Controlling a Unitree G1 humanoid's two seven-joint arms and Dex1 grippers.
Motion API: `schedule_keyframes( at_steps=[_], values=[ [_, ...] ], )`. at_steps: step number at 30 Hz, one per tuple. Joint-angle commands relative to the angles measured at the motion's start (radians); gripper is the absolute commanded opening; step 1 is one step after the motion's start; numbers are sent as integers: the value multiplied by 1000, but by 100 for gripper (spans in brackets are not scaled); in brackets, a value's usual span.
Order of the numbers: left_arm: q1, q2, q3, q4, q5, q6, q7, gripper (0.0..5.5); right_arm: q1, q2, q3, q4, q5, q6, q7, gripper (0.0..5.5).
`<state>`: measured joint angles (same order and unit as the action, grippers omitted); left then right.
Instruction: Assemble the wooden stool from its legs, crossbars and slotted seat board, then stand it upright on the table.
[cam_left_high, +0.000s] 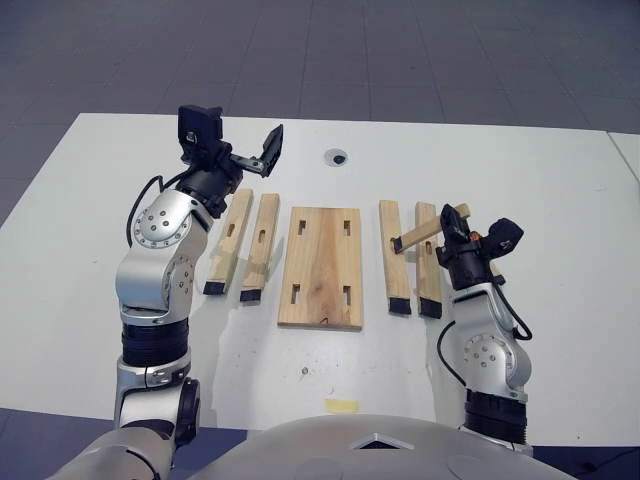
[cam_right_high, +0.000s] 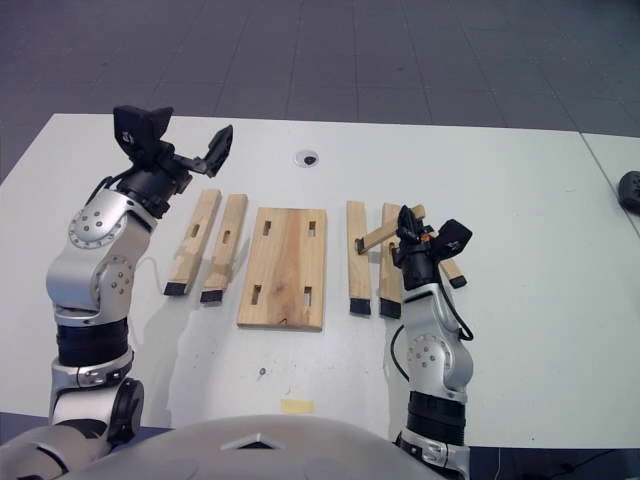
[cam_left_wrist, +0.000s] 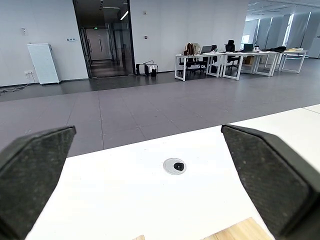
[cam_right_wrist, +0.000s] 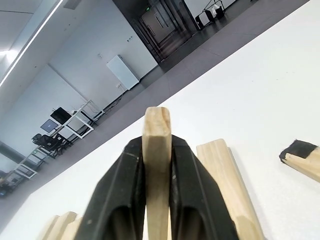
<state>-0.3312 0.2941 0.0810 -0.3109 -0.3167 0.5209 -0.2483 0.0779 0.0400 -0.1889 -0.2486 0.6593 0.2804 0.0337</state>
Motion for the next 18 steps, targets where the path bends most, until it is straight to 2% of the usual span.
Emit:
schedule_keyframes(
  at_steps=[1, 18],
  values=[
    [11, 9, -4, -8, 12, 10, -3, 540, -13, 2, -7, 26, -25, -16, 6, 41],
    [12, 2, -26, 3, 24, 7, -36, 540, -92, 19, -4, 34, -25, -11, 2, 41]
  ],
)
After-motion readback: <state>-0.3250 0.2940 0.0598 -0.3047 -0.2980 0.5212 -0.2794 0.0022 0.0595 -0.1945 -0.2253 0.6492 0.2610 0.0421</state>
